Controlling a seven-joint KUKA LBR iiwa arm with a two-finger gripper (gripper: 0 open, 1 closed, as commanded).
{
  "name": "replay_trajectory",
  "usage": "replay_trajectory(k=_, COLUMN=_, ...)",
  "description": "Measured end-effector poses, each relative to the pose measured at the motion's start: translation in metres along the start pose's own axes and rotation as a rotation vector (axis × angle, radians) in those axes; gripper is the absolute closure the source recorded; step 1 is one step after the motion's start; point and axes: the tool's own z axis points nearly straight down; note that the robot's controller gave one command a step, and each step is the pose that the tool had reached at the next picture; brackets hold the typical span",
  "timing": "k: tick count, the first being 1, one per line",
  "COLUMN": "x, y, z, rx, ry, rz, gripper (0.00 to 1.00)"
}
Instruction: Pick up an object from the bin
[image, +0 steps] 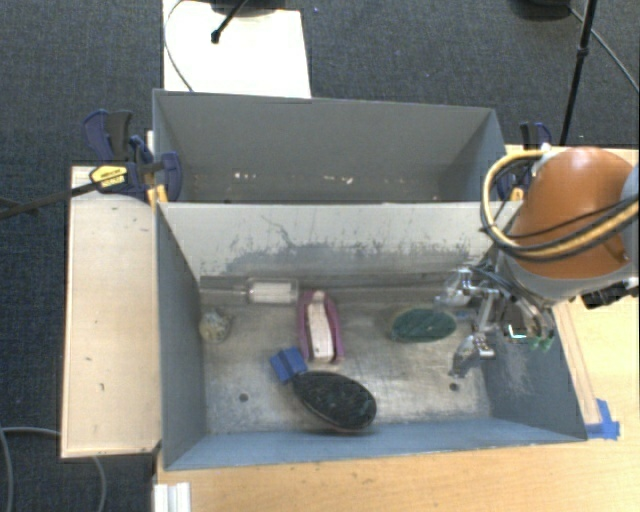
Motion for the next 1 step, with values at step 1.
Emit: replay_trajectory(k=1, x=-0.0652, y=-0.0281, z=0.1202, rx=-0.006, ry=-0.022, rz=0.050, gripper=0.00)
